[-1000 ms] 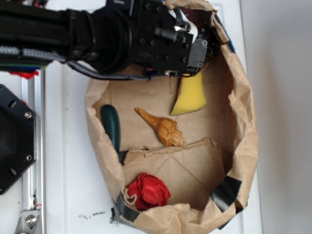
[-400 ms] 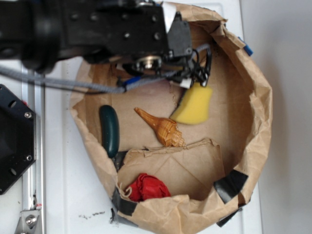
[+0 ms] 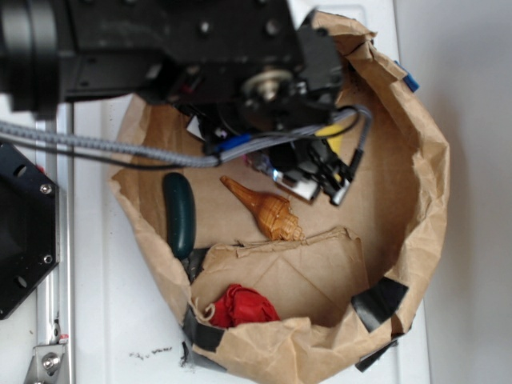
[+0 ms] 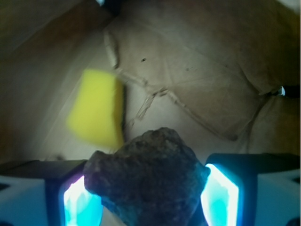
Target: Grab the rock.
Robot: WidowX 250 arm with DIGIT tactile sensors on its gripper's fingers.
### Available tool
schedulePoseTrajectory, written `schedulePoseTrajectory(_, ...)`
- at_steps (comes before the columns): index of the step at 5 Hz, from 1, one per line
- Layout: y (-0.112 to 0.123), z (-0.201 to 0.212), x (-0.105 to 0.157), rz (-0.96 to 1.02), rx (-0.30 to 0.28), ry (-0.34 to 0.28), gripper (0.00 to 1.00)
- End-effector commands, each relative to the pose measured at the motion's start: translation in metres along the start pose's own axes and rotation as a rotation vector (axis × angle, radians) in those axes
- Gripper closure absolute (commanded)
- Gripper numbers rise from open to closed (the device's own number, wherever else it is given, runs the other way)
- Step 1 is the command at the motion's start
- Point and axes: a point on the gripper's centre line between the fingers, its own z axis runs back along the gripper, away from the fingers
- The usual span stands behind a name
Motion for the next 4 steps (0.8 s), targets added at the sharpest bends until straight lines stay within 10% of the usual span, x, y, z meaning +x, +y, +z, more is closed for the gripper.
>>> schedulePoseTrajectory(1,-0.001,0.035,-0.015,-0.296,-0.081,0.019,1.0)
schedulePoseTrajectory(4,0.003,0.033,-0.024,-0.328,-0.072,-0.078,1.0)
